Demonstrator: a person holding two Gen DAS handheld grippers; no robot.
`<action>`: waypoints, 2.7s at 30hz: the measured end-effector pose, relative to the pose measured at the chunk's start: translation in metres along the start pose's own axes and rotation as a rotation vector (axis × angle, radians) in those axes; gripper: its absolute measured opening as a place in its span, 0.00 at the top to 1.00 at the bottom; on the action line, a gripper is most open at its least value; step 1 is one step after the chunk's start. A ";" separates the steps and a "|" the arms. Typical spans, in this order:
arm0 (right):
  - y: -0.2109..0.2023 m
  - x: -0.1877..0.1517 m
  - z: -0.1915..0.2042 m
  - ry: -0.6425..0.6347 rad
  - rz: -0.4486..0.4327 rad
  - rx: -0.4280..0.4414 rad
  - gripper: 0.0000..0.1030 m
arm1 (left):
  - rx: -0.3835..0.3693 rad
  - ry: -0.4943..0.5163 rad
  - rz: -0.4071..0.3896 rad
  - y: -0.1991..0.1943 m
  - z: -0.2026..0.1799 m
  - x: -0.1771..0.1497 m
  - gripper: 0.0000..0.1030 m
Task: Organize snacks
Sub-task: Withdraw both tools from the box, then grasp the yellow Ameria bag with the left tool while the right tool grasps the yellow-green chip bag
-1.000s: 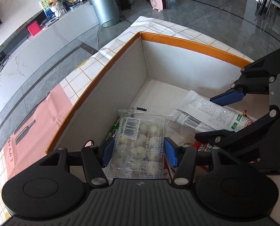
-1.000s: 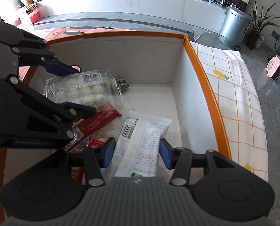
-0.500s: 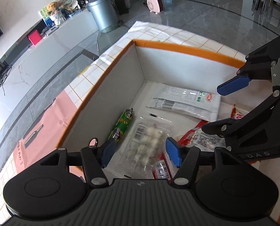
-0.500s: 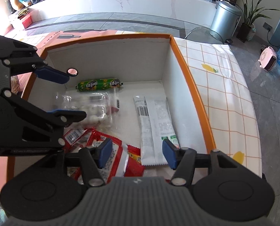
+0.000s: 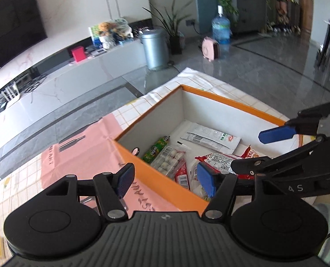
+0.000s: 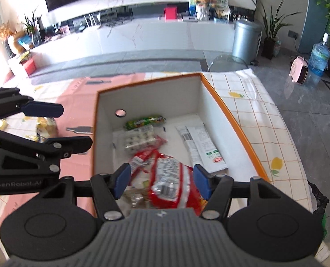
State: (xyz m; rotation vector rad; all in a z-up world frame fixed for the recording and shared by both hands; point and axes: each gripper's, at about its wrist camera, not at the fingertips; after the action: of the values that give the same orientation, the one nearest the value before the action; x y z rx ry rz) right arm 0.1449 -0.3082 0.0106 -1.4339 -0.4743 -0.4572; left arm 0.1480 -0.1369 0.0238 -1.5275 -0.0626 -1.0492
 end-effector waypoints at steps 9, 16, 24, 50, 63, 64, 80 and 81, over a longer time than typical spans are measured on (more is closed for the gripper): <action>-0.033 -0.047 0.056 0.030 -0.125 -0.015 0.40 | 0.087 -0.189 -0.060 -0.047 0.031 -0.056 0.27; -0.035 -0.073 0.095 0.050 -0.158 -0.004 0.40 | 0.160 -0.325 -0.078 -0.064 0.065 -0.095 0.22; 0.000 -0.092 0.141 0.008 -0.081 0.053 0.40 | 0.205 -0.411 -0.032 -0.066 0.100 -0.144 0.17; 0.109 -0.036 0.224 -0.135 -0.034 0.131 0.16 | 0.182 -0.489 0.073 0.024 0.205 -0.188 0.11; 0.170 0.016 0.247 -0.136 -0.053 0.179 0.16 | 0.148 -0.411 0.122 0.068 0.232 -0.181 0.11; 0.174 0.018 0.249 -0.139 -0.053 0.181 0.16 | 0.146 -0.411 0.126 0.069 0.233 -0.181 0.11; 0.217 0.036 0.261 -0.127 -0.027 0.216 0.36 | 0.168 -0.456 0.115 0.080 0.240 -0.179 0.25; 0.217 0.035 0.261 -0.126 -0.025 0.219 0.38 | 0.171 -0.457 0.113 0.079 0.239 -0.179 0.29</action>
State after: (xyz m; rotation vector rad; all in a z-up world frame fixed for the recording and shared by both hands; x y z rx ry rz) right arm 0.2872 -0.0301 -0.1272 -1.2508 -0.6250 -0.3246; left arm 0.2234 0.1271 -0.1186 -1.5666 -0.3700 -0.5745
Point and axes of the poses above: each gripper's, at about its wrist camera, not at the fingertips, and y roughly the way its jaws point, z to its left, x to its top, and after that the axes turned 5 degrees about z, right-handed
